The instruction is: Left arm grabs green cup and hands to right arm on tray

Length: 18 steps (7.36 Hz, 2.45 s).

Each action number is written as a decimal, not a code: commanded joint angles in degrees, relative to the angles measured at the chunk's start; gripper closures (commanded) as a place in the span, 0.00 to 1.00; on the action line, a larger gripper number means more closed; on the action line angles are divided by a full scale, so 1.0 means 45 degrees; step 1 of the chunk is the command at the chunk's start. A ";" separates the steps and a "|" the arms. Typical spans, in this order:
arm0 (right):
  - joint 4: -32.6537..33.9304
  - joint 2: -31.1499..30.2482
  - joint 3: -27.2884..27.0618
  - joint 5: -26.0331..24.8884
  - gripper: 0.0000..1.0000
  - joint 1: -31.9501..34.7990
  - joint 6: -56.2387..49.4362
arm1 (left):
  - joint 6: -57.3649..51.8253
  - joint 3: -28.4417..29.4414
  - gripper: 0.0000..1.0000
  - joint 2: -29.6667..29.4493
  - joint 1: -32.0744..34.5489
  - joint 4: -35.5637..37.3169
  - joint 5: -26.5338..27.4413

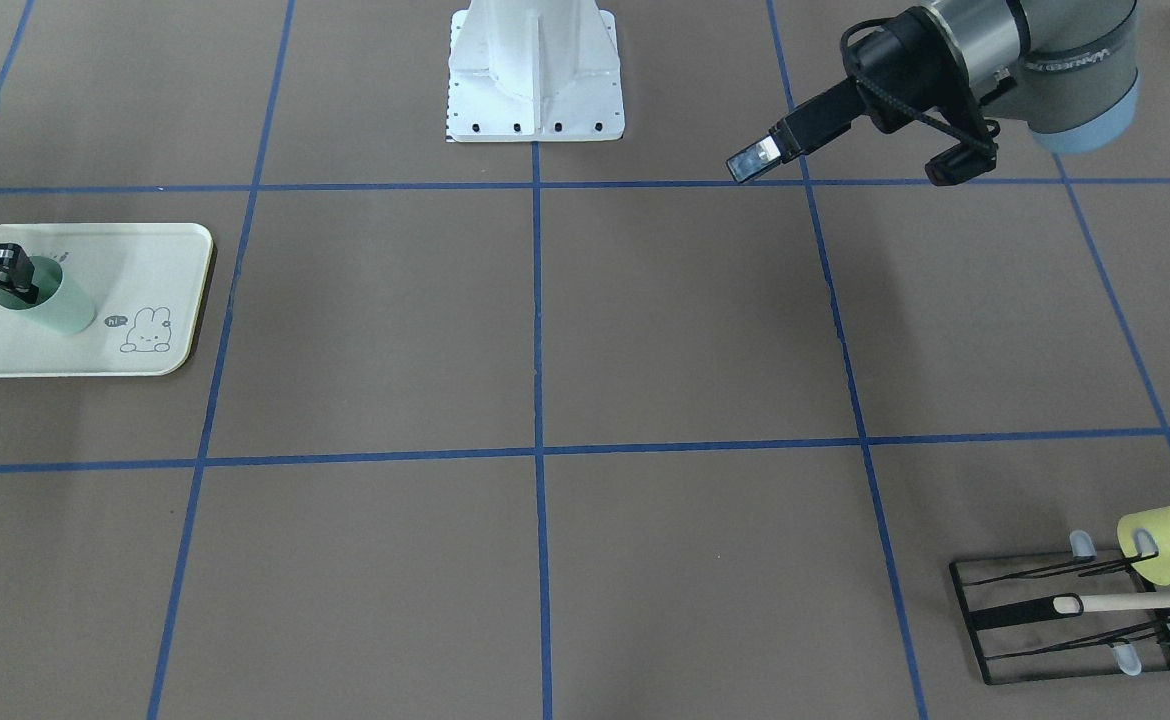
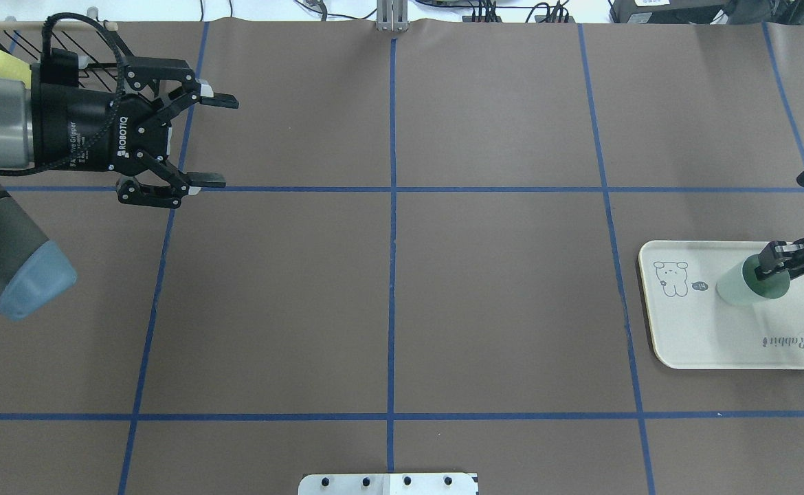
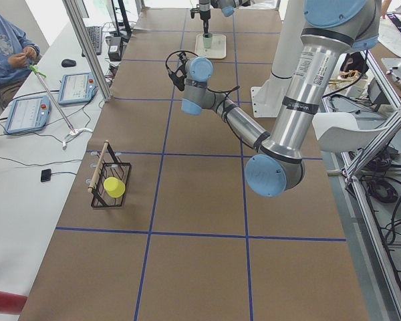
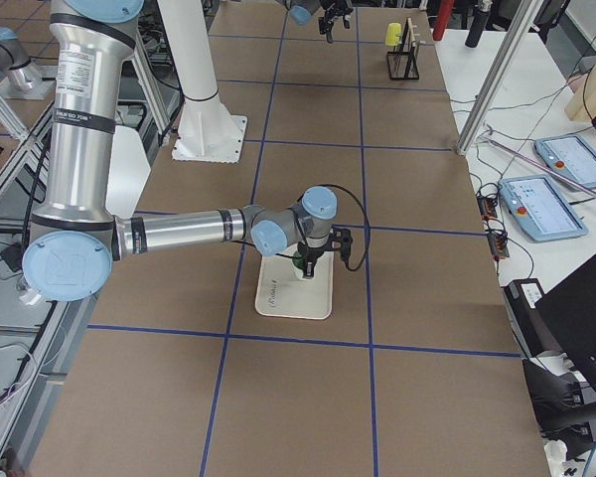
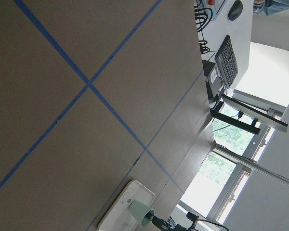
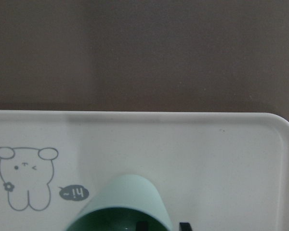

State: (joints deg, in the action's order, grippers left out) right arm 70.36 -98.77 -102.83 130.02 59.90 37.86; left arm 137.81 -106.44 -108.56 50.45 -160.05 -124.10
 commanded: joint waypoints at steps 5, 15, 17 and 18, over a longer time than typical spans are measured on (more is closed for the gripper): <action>0.0223 -0.0650 -0.2268 0.0149 0.01 0.2874 -0.2054 | -0.4900 0.0470 0.00 0.0701 0.0797 0.3189 -0.0234; 0.3495 0.1005 -0.1741 0.0208 0.01 0.3699 -0.5455 | -3.0028 0.0139 0.00 0.6762 0.7841 1.2557 -0.2040; 0.4967 0.1518 -0.1390 0.0208 0.01 0.4225 -0.7117 | -3.1950 -0.0581 0.00 0.6799 0.8358 1.5572 -0.2129; 0.5009 0.1519 -0.1291 0.0362 0.01 0.4286 -0.7222 | -3.1953 -0.0741 0.00 0.7090 0.8418 1.5721 -0.2148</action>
State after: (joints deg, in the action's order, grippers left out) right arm 91.30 -92.45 -109.49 131.08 78.32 7.66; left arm -4.17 -108.34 -77.71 87.35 -93.40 -133.34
